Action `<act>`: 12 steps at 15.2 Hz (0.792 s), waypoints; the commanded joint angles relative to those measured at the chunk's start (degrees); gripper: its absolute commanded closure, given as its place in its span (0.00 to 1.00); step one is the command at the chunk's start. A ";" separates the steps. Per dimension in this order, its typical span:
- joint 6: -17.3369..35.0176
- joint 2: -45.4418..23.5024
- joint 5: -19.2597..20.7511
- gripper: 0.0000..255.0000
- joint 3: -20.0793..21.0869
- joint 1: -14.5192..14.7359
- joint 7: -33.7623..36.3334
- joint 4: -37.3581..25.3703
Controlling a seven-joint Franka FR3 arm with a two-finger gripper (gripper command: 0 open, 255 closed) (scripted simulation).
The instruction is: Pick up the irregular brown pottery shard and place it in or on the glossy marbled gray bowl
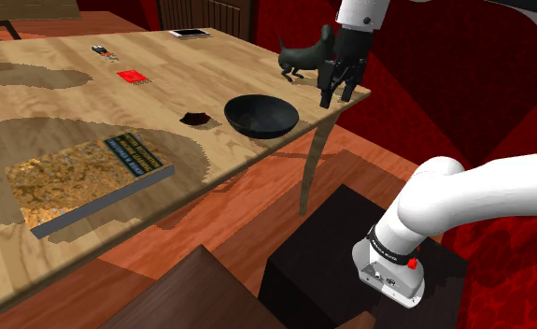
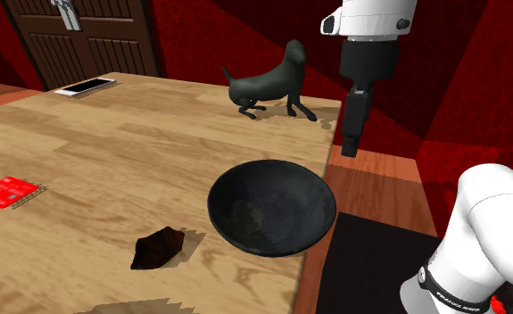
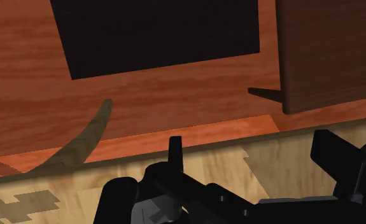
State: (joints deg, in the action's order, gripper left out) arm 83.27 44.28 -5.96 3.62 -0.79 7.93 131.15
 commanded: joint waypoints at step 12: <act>8.85 -17.84 -1.73 0.00 11.25 2.40 8.71 -12.34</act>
State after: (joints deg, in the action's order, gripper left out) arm 91.39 28.09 -7.75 13.79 1.40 15.71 120.05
